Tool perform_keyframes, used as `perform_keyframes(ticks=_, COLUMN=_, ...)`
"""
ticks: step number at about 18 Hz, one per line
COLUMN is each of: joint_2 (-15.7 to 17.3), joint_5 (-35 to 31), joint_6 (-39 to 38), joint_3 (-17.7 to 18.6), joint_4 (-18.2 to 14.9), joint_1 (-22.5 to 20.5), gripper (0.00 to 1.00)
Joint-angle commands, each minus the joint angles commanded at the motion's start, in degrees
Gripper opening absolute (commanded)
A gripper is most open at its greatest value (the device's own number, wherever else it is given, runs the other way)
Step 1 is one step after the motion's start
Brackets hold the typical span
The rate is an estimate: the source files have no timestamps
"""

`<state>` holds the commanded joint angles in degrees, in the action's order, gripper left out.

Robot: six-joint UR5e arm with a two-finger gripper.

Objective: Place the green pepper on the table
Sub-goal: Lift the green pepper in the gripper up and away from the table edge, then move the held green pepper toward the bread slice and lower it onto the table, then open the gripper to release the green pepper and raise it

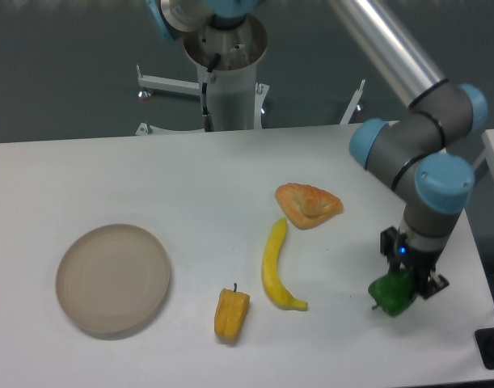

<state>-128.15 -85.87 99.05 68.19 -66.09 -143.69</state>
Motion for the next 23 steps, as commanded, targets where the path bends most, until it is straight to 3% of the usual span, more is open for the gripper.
perform_keyframes(ticks=4, joint_2=3.0, joint_5=1.0, joint_6=-0.3, joint_3=6.3, joint_4=0.5, joint_1=-1.3, gripper=0.26)
perform_keyframes(ticks=7, joint_2=3.3, joint_5=2.7, joint_6=-2.5, joint_3=8.5, joint_4=0.5, joint_1=-1.1, gripper=0.26)
perform_keyframes(ticks=15, joint_2=2.8, joint_5=6.4, joint_6=-4.3, joint_3=9.2, joint_4=-1.8, joint_1=-2.6, gripper=0.27)
perform_keyframes(ticks=23, joint_2=2.8, joint_5=6.4, joint_6=-4.4, joint_3=9.6, joint_4=-1.8, joint_1=-2.7, gripper=0.31)
